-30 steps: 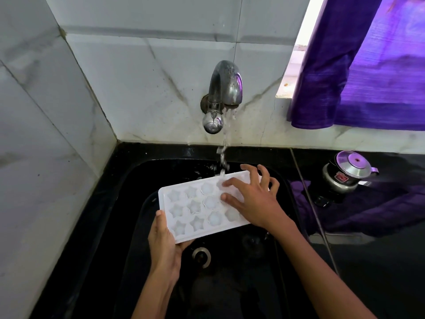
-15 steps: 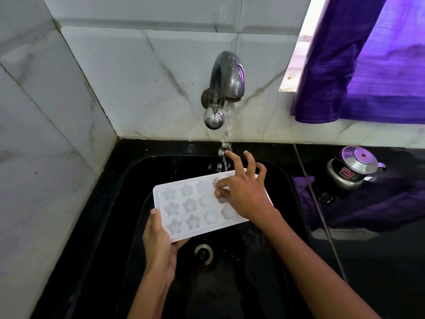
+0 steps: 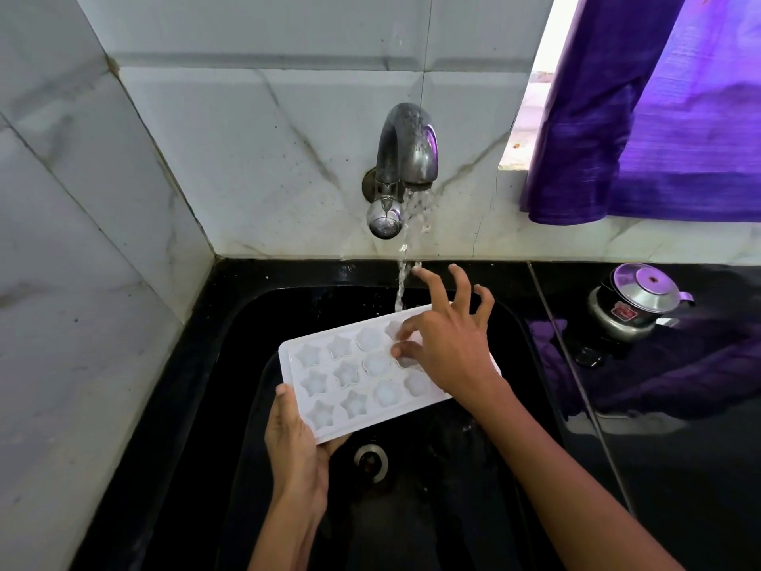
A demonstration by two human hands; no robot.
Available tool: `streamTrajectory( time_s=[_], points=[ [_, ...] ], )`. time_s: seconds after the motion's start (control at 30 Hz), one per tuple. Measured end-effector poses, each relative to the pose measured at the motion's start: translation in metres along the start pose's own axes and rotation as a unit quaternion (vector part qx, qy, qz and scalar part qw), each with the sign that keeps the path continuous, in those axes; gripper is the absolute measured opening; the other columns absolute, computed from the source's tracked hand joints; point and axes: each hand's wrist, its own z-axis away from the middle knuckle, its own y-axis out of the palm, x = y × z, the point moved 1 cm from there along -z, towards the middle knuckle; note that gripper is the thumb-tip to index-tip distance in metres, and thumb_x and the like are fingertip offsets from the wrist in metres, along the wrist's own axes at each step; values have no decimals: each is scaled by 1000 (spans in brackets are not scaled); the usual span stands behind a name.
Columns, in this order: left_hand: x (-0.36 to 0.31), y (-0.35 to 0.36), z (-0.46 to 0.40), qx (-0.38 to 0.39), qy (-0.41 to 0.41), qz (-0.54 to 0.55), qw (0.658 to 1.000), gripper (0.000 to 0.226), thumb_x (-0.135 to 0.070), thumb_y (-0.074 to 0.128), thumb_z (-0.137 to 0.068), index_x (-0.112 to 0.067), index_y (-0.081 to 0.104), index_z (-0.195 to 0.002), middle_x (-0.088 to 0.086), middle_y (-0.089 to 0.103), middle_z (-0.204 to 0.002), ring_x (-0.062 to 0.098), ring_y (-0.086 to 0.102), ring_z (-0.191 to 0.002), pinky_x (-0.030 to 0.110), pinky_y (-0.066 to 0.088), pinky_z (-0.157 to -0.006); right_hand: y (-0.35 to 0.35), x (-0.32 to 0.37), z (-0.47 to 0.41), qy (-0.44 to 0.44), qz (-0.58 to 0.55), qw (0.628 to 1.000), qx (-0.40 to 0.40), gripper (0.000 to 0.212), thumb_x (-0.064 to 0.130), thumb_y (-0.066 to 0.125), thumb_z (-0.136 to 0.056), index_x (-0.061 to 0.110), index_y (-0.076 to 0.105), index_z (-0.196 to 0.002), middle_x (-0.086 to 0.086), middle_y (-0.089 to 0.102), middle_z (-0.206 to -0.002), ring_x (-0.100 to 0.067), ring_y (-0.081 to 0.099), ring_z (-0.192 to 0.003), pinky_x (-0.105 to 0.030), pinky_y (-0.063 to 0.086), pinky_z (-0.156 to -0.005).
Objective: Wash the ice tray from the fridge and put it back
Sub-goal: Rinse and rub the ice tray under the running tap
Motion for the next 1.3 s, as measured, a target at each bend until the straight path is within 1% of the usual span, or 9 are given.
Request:
streamTrajectory(
  time_s=[0.17,0.37,0.57,0.63,0.77,0.93,1.1,1.23,1.3],
  points=[
    [-2,-2,0,-6,6,1,1000,37,-47,38,-98,-24,60,-117,3,72,-106,19,72,-87,32,58,-55,3,0,-1,-24,-20,999,29,27,55,52,-87,45,65,-109,7,-2,-159,-27,-16,-140,-52,-6,-105],
    [-2,-4,1,-18,21,11,1000,32,-46,37,-99,-29,63,-106,-1,75,-98,19,73,-85,33,58,-56,-4,-2,11,58,-167,977,-120,21,56,75,-65,37,74,-72,15,38,-144,-22,17,-134,-41,12,-102],
    [-1,3,6,-14,38,26,999,34,-44,37,-100,-25,61,-114,1,74,-101,21,72,-89,34,58,-58,10,-4,24,-20,-123,990,59,35,63,40,-89,52,54,-119,10,-3,-157,-22,-15,-138,-41,-8,-102],
    [1,3,8,-11,38,22,999,35,-44,37,-99,-24,59,-118,3,74,-103,22,72,-90,36,58,-60,9,-4,24,-20,-111,992,64,34,63,43,-88,50,57,-116,8,-2,-157,-21,-16,-137,-41,-9,-100],
    [3,4,10,3,38,13,999,34,-41,38,-100,-21,57,-121,3,73,-106,23,71,-94,37,59,-64,1,-4,22,12,-98,995,2,28,64,62,-74,42,69,-88,12,12,-156,-19,-8,-138,-42,-4,-102],
    [4,3,9,10,34,29,999,35,-38,37,-101,-19,56,-122,6,72,-110,23,70,-95,40,59,-67,5,-8,21,0,-99,994,50,35,66,46,-84,50,62,-112,7,-2,-158,-21,-14,-138,-44,-9,-101],
    [6,2,8,7,24,35,999,33,-40,37,-100,-22,58,-117,5,72,-108,24,70,-96,39,59,-67,1,-8,19,10,-138,990,2,30,66,59,-75,45,71,-91,12,6,-157,-14,-11,-135,-40,-7,-103],
    [7,4,6,12,20,32,999,36,-40,37,-100,-19,56,-123,6,71,-111,24,70,-97,40,59,-67,4,-11,17,1,-120,989,89,34,65,47,-84,50,62,-111,9,-9,-158,-22,-18,-139,-49,-7,-106],
    [8,4,6,16,20,26,999,37,-40,37,-100,-20,55,-124,5,71,-112,23,70,-97,40,59,-68,5,-12,17,6,-129,989,74,31,65,52,-82,48,67,-104,10,-4,-159,-22,-14,-140,-46,-6,-106]
  ],
)
